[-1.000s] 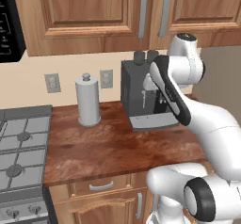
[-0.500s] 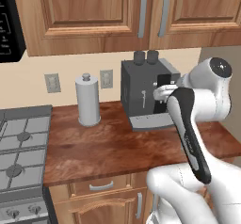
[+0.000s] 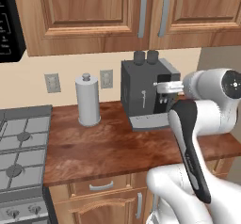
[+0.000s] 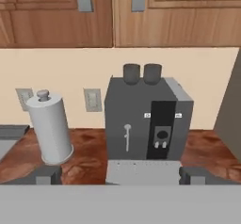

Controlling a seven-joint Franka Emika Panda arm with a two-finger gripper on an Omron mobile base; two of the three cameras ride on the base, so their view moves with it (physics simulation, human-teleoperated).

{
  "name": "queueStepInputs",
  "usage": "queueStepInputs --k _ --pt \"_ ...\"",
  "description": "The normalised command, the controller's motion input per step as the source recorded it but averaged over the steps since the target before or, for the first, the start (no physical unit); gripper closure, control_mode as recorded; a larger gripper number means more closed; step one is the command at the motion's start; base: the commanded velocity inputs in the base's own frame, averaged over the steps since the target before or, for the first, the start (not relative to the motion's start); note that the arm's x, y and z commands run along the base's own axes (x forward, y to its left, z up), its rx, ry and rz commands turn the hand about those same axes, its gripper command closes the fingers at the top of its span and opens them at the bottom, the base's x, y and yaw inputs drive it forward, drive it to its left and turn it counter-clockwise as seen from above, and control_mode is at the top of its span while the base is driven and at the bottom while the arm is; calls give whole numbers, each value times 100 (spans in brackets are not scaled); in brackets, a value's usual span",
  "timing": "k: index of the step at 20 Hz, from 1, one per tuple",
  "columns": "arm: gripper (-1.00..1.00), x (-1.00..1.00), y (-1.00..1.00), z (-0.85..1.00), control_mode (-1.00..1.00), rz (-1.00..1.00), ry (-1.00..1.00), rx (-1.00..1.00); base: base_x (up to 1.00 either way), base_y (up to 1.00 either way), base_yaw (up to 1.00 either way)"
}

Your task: Open the cabinet. Pick the sponge and place it next to the sink. Then close the cabinet.

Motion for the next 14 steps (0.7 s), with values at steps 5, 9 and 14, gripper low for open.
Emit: queueStepInputs --k 5,9,14 --pt "-100 0 0 92 -100 -8 1 -17 0 0 0" --pt "-100 0 1 63 -100 -5 0 -6 0 0 0" --pt "-100 8 -5 12 -100 0 -4 4 0 0 0"
